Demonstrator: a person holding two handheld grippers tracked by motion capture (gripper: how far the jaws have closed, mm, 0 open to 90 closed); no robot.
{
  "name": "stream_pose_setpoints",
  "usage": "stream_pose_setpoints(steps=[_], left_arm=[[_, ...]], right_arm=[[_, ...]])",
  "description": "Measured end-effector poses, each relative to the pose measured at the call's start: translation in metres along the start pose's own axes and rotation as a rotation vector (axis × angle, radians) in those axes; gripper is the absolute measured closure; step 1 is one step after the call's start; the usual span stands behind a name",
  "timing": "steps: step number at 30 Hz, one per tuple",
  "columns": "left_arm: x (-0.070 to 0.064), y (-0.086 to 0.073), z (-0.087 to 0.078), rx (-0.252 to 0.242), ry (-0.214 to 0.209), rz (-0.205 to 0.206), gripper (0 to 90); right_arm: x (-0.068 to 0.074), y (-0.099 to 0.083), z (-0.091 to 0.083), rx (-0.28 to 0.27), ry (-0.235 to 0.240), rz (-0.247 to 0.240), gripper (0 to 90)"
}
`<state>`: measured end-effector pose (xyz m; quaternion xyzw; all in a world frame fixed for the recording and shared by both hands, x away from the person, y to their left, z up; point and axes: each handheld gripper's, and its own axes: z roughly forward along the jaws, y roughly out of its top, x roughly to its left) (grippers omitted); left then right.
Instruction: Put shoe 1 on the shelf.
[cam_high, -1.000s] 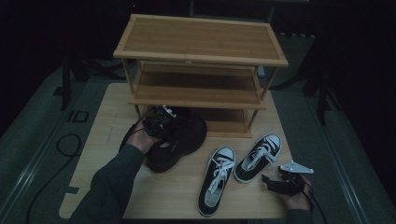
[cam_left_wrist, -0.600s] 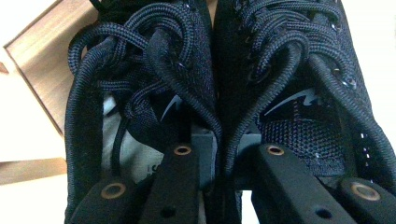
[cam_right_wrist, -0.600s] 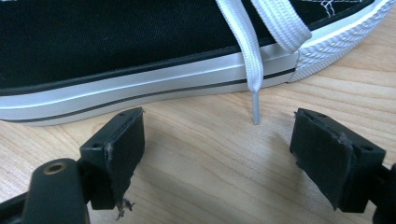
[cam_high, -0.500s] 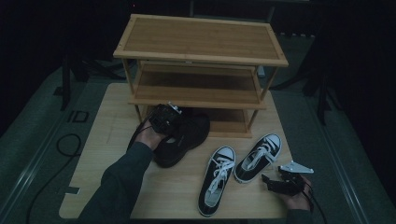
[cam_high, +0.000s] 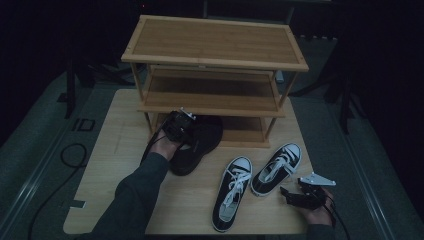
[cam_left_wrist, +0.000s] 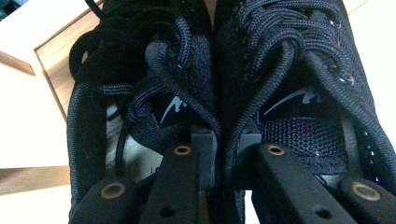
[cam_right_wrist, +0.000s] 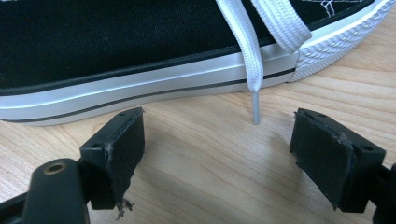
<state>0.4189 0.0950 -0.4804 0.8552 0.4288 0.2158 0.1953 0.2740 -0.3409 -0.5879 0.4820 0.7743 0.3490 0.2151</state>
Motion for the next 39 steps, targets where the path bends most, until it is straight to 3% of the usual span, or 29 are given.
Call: stream_pose_setpoints(steps=[7, 19, 28, 39], left_arm=[[-0.003, 0.007, 0.003, -0.002, 0.018, -0.029, 83.7], [-0.013, 0.013, 0.008, -0.025, 0.055, -0.124, 83.0], [-0.006, 0.007, 0.002, -0.005, -0.022, -0.072, 61.1], [0.003, 0.0, -0.023, -0.019, -0.082, -0.009, 58.3]], right_arm=[[0.0, 0.0, 0.0, 0.0, 0.0, 0.0, 17.6], [0.0, 0.0, 0.0, 0.0, 0.0, 0.0, 17.5], [0.0, 0.0, 0.0, 0.0, 0.0, 0.0, 17.5], [0.0, 0.0, 0.0, 0.0, 0.0, -0.001, 17.5]])
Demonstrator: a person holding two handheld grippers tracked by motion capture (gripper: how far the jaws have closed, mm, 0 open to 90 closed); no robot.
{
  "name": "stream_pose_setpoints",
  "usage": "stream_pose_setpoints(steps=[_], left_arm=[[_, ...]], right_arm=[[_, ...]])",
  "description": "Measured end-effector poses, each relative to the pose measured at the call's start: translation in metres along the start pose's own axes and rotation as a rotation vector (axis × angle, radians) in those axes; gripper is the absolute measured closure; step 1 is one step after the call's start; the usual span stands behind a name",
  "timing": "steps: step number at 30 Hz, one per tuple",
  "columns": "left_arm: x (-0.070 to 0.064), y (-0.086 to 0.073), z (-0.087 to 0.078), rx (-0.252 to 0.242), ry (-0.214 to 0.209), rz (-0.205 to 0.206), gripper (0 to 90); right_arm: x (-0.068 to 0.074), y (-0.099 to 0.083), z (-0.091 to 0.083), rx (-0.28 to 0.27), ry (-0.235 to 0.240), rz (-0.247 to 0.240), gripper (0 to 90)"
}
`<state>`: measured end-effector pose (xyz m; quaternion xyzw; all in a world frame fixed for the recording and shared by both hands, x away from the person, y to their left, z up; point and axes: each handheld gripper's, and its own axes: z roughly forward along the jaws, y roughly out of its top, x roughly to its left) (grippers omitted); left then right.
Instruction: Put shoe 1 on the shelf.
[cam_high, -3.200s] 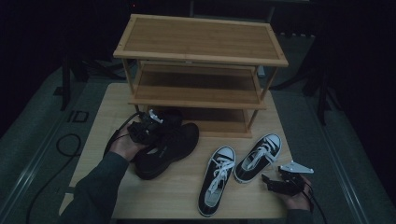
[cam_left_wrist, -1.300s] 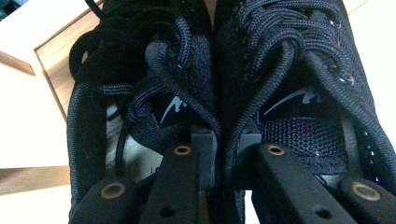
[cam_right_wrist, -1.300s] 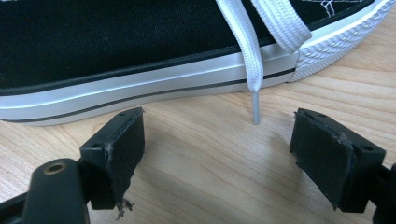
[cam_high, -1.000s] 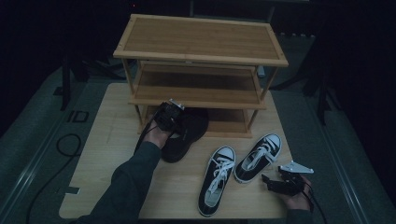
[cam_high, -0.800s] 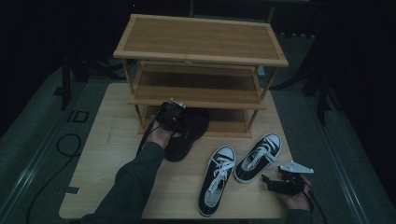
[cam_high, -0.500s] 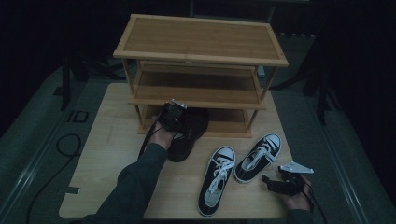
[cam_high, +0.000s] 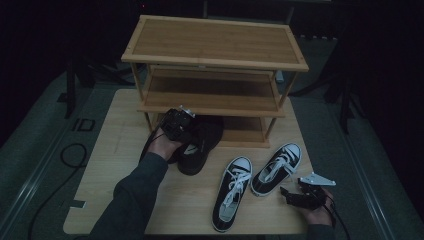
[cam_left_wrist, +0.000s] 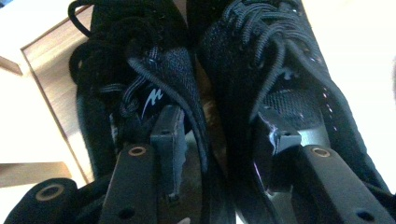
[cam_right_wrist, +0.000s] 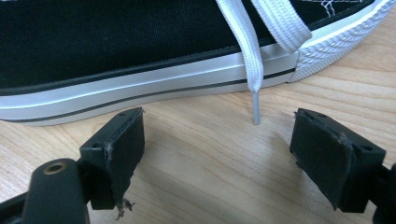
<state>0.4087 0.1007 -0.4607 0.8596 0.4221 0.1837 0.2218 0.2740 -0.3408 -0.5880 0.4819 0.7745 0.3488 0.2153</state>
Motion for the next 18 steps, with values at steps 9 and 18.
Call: stream_pose_setpoints(steps=[9, 18], left_arm=[[0.004, -0.009, -0.03, -0.062, -0.091, 0.037, 73.9], [0.005, -0.025, -0.045, -0.071, -0.148, 0.086, 90.0]], right_arm=[[0.0, 0.0, 0.0, -0.001, 0.0, 0.001, 17.5], [0.0, 0.0, 0.0, -0.001, 0.0, 0.0, 17.5]])
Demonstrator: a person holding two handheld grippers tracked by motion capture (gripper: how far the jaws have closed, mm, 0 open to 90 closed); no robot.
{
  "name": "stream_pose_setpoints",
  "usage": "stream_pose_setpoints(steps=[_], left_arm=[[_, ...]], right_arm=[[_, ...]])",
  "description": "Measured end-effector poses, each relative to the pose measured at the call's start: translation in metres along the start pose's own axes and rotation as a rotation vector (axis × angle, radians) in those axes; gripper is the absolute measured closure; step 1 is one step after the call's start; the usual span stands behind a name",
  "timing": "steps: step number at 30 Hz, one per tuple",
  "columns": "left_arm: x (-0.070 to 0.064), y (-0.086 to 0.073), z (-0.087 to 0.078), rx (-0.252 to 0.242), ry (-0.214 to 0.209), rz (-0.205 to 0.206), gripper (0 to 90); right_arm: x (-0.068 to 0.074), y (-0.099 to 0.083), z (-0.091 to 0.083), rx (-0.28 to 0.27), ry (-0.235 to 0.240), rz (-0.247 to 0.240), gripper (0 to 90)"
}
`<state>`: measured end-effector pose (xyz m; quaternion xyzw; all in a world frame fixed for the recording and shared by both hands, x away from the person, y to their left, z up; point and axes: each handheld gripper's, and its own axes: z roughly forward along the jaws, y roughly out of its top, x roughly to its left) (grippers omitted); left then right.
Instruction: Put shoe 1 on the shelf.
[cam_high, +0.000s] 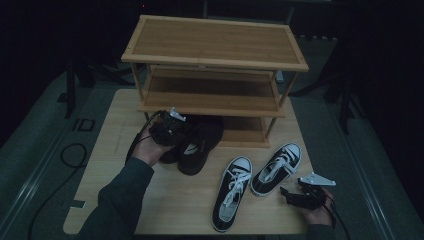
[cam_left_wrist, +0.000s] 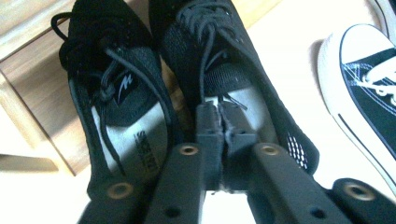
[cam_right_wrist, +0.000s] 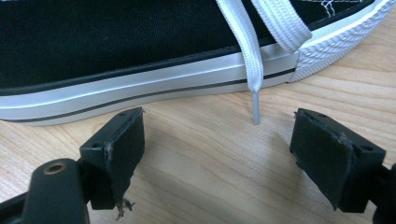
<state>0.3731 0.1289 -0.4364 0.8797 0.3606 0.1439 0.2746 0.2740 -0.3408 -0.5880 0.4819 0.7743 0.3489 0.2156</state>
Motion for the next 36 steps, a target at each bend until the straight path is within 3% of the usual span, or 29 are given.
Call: stream_pose_setpoints(steps=[13, 29, 36], left_arm=[[-0.006, -0.025, -0.013, -0.011, 0.007, 0.004, 90.0], [-0.01, -0.054, 0.014, 0.034, -0.062, -0.01, 90.0], [-0.017, -0.062, 0.027, 0.062, -0.086, 0.005, 89.7]], right_arm=[[0.0, 0.0, 0.0, 0.0, 0.0, 0.0, 17.5], [0.0, 0.0, 0.0, 0.0, 0.0, 0.0, 17.4], [0.0, 0.0, 0.0, 0.0, 0.0, 0.0, 17.4]])
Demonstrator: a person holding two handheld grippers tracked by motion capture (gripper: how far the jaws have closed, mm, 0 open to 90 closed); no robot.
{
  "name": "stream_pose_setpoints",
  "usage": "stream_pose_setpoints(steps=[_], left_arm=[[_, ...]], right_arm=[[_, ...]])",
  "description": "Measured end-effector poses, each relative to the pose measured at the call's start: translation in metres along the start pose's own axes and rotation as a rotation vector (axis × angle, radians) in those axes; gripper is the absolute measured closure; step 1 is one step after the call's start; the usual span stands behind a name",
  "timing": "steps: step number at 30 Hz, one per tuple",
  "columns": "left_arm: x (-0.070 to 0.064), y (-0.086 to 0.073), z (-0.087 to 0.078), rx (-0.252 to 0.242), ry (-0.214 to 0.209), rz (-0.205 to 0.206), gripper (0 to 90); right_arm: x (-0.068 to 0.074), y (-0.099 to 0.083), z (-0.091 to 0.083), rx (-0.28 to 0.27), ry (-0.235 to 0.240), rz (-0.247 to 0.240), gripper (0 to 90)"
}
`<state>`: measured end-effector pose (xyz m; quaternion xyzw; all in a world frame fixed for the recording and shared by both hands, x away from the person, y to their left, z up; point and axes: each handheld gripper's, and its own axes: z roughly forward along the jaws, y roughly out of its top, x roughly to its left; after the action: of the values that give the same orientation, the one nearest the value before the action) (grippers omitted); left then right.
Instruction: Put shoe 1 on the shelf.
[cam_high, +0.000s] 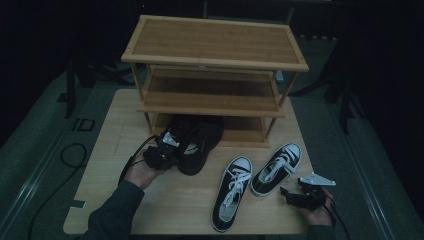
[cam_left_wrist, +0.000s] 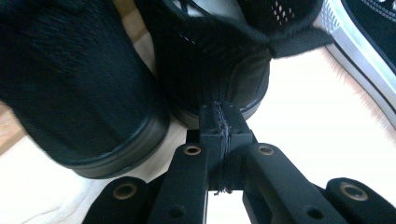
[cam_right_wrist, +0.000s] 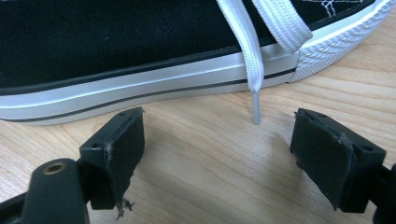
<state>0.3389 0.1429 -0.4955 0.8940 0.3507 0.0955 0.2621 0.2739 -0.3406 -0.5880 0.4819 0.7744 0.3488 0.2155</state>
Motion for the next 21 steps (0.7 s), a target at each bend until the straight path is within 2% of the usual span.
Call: stream_pose_setpoints(steps=[12, 21], left_arm=[[-0.01, -0.005, 0.021, 0.065, -0.019, 0.031, 89.6], [-0.019, 0.004, 0.03, 0.069, -0.021, 0.057, 89.9]], right_arm=[[0.0, 0.0, 0.0, 0.002, 0.002, -0.002, 17.0], [0.0, 0.0, 0.0, 0.002, 0.002, -0.002, 17.0]])
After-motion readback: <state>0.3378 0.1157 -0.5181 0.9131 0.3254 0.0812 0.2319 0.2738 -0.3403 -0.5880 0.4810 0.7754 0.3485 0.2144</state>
